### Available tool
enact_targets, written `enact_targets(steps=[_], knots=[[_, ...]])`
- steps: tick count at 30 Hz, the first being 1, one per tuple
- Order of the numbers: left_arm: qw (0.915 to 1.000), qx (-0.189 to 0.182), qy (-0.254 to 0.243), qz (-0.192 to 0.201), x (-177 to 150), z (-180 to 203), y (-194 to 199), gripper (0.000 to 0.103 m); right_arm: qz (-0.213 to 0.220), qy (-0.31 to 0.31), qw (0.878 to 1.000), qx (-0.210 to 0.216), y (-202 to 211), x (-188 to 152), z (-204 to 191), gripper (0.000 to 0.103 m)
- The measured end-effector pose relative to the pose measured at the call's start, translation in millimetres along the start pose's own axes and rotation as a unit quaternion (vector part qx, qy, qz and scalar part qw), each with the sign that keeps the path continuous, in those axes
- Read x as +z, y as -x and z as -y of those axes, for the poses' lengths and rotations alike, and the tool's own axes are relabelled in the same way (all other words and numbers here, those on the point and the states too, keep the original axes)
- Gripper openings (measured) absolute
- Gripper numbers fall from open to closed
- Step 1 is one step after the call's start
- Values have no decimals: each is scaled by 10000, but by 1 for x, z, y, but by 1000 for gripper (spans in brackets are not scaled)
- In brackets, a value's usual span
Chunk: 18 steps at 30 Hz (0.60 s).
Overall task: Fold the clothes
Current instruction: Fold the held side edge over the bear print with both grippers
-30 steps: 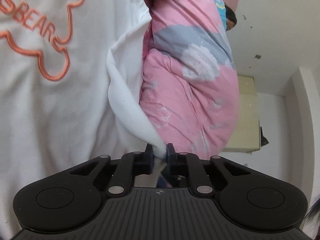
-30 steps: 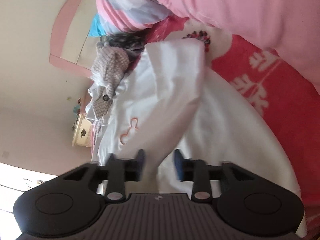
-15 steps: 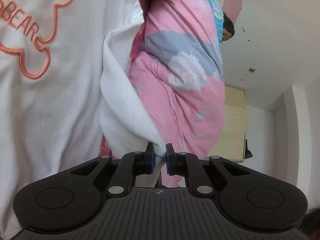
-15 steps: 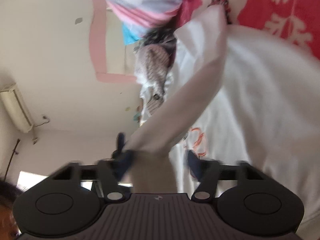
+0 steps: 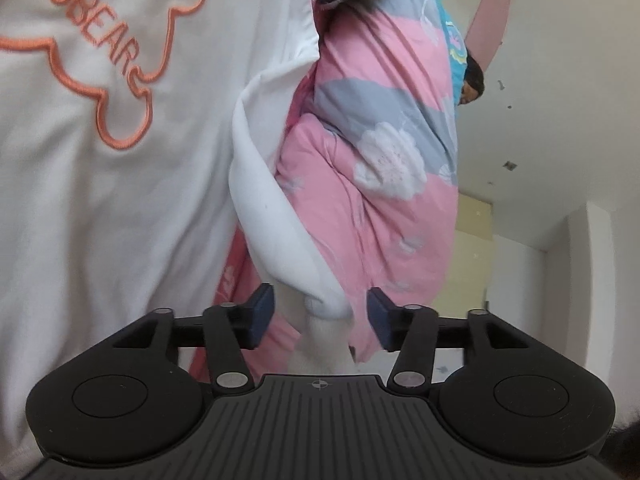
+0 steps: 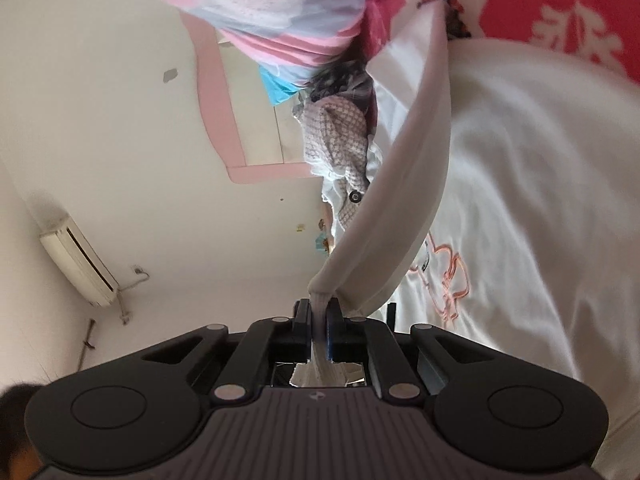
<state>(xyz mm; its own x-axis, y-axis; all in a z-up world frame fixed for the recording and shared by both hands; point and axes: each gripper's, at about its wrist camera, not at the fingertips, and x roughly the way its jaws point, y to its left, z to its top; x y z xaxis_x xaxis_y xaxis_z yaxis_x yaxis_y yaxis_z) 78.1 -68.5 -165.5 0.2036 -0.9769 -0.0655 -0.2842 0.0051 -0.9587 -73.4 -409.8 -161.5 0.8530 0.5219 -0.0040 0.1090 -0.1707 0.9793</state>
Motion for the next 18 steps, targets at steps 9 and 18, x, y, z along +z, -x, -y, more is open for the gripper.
enact_targets(steps=[9,18], knots=[[9989,-194,-136,-405,-10,-2,-24,67,-237,-295,9991,164,-12,-5,2,8],[9976,30,-677,109,-6,12,-10,15,-69,667,9953,-694,-5,2,-27,8]])
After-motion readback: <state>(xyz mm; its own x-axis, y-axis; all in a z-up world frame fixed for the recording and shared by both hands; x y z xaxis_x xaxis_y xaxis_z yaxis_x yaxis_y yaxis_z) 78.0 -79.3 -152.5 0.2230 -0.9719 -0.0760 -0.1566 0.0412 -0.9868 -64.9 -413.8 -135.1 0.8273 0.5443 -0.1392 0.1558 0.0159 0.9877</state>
